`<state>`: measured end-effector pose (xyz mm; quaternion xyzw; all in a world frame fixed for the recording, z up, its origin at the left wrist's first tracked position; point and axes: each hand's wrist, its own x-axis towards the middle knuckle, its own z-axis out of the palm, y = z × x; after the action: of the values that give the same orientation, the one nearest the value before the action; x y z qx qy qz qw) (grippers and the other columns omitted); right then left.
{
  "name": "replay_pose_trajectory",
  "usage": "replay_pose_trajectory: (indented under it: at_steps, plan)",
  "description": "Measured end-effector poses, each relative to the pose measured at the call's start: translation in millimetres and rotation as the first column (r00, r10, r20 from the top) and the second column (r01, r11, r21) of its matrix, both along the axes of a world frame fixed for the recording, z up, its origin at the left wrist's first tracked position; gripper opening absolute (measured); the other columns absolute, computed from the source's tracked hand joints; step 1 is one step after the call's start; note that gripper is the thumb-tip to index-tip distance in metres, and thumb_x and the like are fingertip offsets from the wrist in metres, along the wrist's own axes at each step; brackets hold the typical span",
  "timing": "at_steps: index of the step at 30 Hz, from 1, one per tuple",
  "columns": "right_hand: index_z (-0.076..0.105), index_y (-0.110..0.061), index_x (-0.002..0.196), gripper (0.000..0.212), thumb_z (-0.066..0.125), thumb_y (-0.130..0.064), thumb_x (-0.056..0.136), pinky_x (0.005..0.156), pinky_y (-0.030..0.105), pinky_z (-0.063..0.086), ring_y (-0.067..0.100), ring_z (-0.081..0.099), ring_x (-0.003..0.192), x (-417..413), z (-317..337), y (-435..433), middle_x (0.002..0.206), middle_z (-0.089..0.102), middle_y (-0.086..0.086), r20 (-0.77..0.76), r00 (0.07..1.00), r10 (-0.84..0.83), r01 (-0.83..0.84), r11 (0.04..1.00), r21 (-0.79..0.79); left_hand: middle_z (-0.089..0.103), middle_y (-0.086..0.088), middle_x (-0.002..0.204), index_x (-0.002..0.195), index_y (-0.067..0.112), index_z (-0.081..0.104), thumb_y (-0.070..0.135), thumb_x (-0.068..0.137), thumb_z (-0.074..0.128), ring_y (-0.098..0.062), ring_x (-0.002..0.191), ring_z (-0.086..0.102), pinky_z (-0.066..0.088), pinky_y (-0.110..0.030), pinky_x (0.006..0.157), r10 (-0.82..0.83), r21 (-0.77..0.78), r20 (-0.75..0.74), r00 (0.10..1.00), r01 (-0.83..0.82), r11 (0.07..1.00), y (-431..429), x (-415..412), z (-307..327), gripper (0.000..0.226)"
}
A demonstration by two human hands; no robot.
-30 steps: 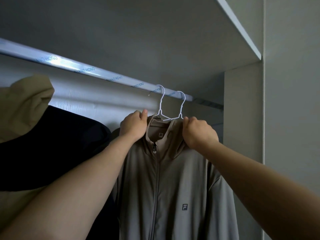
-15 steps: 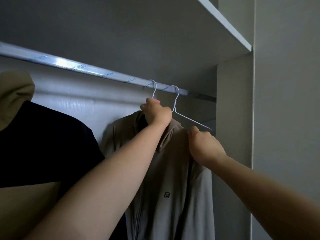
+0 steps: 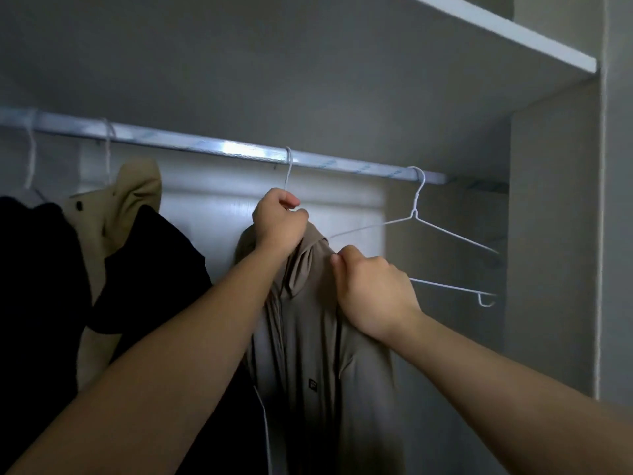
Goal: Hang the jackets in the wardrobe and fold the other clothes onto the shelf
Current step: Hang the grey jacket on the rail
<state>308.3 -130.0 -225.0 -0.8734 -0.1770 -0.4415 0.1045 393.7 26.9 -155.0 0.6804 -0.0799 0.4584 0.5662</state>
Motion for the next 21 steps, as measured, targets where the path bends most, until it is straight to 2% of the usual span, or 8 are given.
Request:
replay_pose_trajectory:
  at_steps: [3,6,10,13,15,17,19,21]
  plan:
    - [0.04,-0.022,0.092,0.033,0.023,-0.047,0.107,0.06,0.039,0.031,0.034,0.039,0.067,-7.2,-3.2,26.7,0.074,0.049,0.004,-0.015,0.998,0.054,-0.054,0.998,0.024,0.065,0.009,0.08,0.085,0.018,0.066,0.01,0.077,0.075,-0.005,0.073,0.061,0.048,-0.016,0.068,0.031,0.045,0.013,0.999,-0.032,0.998,30.4,-15.1,-2.7,0.015]
    - [0.037,-0.022,0.091,0.03,0.024,-0.043,0.108,0.052,0.035,0.023,0.023,0.034,0.054,-13.8,-1.6,53.2,0.066,0.033,-0.004,-0.013,0.998,0.069,-0.069,0.997,0.029,0.065,0.009,0.076,0.086,0.015,0.069,0.012,0.076,0.078,0.004,0.062,0.059,0.047,-0.01,0.062,0.056,0.038,0.023,0.998,-0.057,0.998,58.9,-31.7,-4.3,0.014]
    - [0.039,-0.022,0.087,0.03,0.026,-0.039,0.108,0.047,0.029,0.017,0.012,0.032,0.053,-23.9,2.1,87.1,0.066,0.036,-0.006,-0.03,0.988,0.149,-0.146,0.986,0.082,0.067,0.013,0.073,0.08,0.023,0.068,0.016,0.075,0.079,0.008,0.065,0.061,0.045,-0.007,0.059,0.126,0.063,0.022,0.992,-0.127,0.99,93.1,-49.1,-4.3,0.014]
    - [0.039,-0.022,0.085,0.03,0.028,-0.036,0.109,0.047,0.028,0.016,0.011,0.034,0.051,-30.8,2.4,109.9,0.065,0.035,-0.007,0.021,0.975,0.222,-0.223,0.971,0.091,0.064,0.022,0.063,0.074,0.027,0.066,0.014,0.073,0.081,0.003,0.063,0.061,0.051,-0.018,0.067,0.181,0.028,0.012,0.983,-0.181,0.983,119.3,-58.3,-1.8,0.02]
    - [0.041,-0.021,0.087,0.028,0.03,-0.034,0.109,0.046,0.029,0.017,0.011,0.035,0.052,-32.5,2.5,123.9,0.065,0.036,-0.007,0.027,0.962,0.27,-0.272,0.958,0.093,0.062,0.018,0.059,0.072,0.027,0.064,0.009,0.073,0.082,0.0,0.062,0.06,0.053,-0.026,0.071,0.22,-0.004,0.001,0.975,-0.22,0.975,134.3,-61.6,-1.4,0.025]
    - [0.04,-0.022,0.086,0.027,0.031,-0.035,0.108,0.046,0.03,0.019,0.012,0.038,0.053,-32.5,1.7,134.1,0.066,0.037,-0.007,0.01,0.945,0.327,-0.327,0.942,0.081,0.062,0.013,0.067,0.073,0.025,0.062,0.006,0.077,0.078,-0.006,0.068,0.061,0.056,-0.032,0.076,0.299,0.031,-0.028,0.954,-0.298,0.954,138.3,-66.3,0.2,0.025]
    - [0.037,-0.025,0.083,0.034,0.025,-0.045,0.107,0.048,0.03,0.025,0.014,0.042,0.056,-31.2,1.5,136.7,0.067,0.042,-0.007,-0.047,0.917,0.395,-0.389,0.916,0.102,0.064,0.006,0.083,0.081,0.022,0.061,0.005,0.082,0.069,-0.014,0.083,0.063,0.055,-0.031,0.076,0.407,0.148,-0.067,0.911,-0.394,0.907,130.5,-72.8,5.5,0.019]
    - [0.039,-0.029,0.08,0.046,0.013,-0.059,0.104,0.054,0.033,0.034,0.014,0.047,0.059,-27.5,3.5,127.2,0.068,0.048,-0.007,-0.092,0.904,0.418,-0.396,0.899,0.185,0.064,-0.003,0.104,0.102,0.016,0.062,0.009,0.086,0.064,-0.024,0.102,0.061,0.051,-0.03,0.08,0.591,0.341,-0.057,0.804,-0.541,0.769,108.3,-82.8,13.6,0.018]
